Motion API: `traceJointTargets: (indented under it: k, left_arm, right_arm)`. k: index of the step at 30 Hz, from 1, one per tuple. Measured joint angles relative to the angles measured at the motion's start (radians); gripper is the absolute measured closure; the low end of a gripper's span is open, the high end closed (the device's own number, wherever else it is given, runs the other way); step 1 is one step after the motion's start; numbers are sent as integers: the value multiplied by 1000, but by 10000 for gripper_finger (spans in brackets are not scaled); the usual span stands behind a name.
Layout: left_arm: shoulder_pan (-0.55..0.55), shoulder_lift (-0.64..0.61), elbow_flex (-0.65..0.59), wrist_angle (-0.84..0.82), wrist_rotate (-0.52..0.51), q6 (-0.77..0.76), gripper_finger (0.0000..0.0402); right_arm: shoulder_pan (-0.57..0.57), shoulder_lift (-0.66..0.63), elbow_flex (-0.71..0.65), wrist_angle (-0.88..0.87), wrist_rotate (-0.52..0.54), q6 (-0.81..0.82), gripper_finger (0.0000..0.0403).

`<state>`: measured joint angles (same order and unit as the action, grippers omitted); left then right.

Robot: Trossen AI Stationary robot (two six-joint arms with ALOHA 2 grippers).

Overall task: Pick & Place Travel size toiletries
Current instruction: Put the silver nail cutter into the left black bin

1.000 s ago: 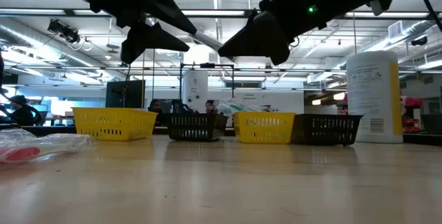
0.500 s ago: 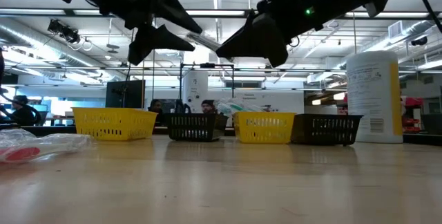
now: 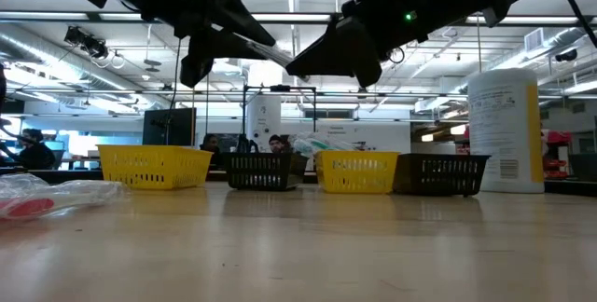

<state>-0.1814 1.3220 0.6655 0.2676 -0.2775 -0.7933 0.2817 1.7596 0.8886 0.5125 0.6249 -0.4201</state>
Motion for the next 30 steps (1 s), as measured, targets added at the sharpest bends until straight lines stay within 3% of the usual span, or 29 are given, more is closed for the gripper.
traceJointTargets:
  k: [11,19,27,30]
  left_arm:
    - [8,0,0,0,-3,19,365]
    - [11,0,0,-65,-25,27,360]
    - [52,1,0,-185,-221,32,366]
    - [85,1,0,-196,-328,63,360]
  right_arm:
    - [0,0,0,1,4,-4,322]
    - [-1,0,0,-28,-28,-22,289]
    - [-1,0,0,-174,129,195,202]
    - [0,0,0,-220,131,258,179]
